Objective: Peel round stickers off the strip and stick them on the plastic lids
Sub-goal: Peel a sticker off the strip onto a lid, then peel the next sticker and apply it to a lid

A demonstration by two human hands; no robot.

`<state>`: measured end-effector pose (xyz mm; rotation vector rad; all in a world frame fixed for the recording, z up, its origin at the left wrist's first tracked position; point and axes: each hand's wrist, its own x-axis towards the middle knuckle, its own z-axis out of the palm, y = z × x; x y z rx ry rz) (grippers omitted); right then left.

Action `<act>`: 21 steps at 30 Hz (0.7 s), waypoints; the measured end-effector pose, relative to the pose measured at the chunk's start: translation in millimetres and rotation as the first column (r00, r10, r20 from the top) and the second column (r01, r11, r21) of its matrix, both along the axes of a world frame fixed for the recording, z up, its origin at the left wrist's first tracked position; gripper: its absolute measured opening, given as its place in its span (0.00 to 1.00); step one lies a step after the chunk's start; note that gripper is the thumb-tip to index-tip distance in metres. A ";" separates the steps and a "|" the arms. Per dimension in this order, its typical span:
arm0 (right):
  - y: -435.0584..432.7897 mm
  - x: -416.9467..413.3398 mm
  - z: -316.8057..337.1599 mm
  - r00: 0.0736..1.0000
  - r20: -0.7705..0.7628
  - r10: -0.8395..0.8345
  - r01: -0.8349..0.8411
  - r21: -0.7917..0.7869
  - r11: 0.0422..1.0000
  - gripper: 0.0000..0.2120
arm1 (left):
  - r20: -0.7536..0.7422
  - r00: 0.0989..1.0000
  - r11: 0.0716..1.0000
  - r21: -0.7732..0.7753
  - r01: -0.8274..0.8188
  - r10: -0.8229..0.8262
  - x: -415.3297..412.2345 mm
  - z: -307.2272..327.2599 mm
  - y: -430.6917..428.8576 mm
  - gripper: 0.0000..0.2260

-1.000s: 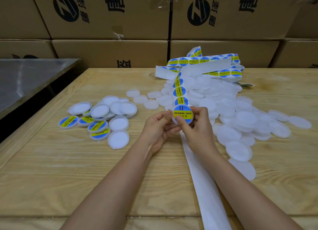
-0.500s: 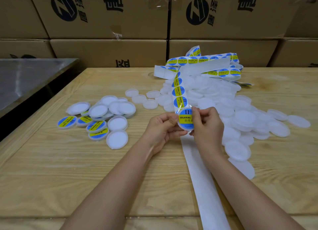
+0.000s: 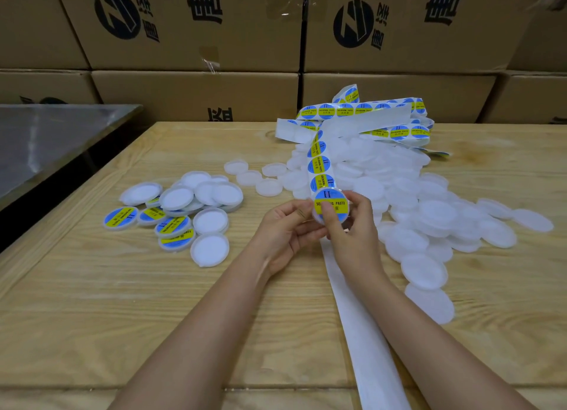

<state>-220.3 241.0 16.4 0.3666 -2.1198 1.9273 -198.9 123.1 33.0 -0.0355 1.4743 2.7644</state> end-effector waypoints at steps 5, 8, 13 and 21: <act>4.9 -5.3 -4.5 0.995 0.087 0.055 -0.053 -0.022 0.998 0.15 | -0.113 0.912 0.903 -0.134 -0.408 0.395 -3.7 5.1 -20.6 0.04; 6.3 -6.0 -5.7 0.985 0.151 0.089 -0.090 -0.005 0.996 0.24 | -0.280 0.734 0.622 -0.396 -0.676 0.619 0.2 3.5 -47.0 0.04; 10.2 -8.6 -9.6 0.975 0.197 0.101 -0.127 0.125 0.984 0.25 | -0.626 0.479 -0.045 -0.634 -0.772 0.615 12.7 -3.2 -90.7 0.06; 16.8 -3.3 -4.9 0.993 0.071 0.098 -0.118 0.382 0.917 0.10 | -0.498 0.458 -0.233 -0.822 -0.520 0.736 16.0 -15.2 -121.4 0.09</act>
